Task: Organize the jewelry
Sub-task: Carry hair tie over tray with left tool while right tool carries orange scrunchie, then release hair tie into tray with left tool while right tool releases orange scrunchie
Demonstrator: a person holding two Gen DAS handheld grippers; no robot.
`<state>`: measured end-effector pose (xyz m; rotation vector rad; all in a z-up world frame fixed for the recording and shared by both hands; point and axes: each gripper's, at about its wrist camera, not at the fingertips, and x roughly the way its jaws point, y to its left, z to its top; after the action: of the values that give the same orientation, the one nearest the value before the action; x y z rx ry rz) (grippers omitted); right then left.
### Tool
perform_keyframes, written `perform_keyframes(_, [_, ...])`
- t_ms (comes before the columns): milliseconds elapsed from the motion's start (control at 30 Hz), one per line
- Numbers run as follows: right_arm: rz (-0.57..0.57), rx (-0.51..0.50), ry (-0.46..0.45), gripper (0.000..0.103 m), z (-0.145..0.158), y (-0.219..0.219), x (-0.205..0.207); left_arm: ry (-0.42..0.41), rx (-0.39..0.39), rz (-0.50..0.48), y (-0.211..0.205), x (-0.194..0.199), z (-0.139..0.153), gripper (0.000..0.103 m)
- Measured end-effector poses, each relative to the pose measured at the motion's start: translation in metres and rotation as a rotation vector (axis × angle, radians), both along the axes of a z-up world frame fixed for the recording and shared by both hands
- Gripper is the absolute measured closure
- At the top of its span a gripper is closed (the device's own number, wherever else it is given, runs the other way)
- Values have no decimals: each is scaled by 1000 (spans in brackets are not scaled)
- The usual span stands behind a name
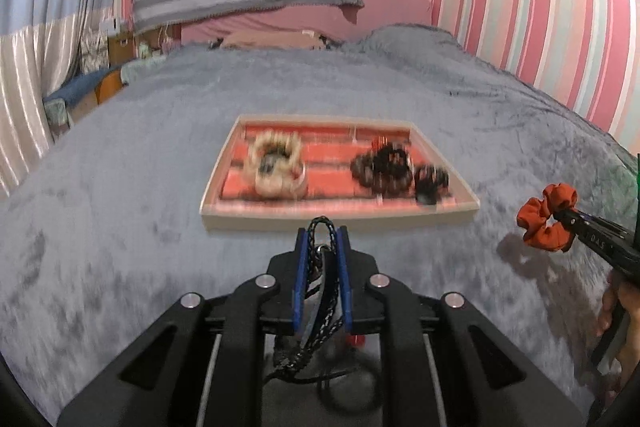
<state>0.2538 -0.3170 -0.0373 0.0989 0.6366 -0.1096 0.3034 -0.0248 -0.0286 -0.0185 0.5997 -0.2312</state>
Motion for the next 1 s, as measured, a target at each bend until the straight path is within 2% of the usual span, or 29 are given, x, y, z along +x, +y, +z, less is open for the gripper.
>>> perform_keyframes(233, [41,30,-61,91,22,39,58,-104,-16,17,-15,57,31,88])
perform_keyframes(367, [70,22,-71,91,27,65,95,-116,-29,34,-20,92,33,88])
perform_keyframes(533, [74,4,-65,91,23,83,138,-94,-5,49,-31,136,18,88])
perform_keyframes(733, [50,17,-33,91,6,74,181,-51,26,65,-44,180,-11,88])
perform_keyframes(967, [54,25,26,90,-19,74,208,-27,45,74,-45,190,-37,87])
perform_keyframes(1000, [50,26,29,88,-23,74,210,-29,52,74,-47,189,-39,85])
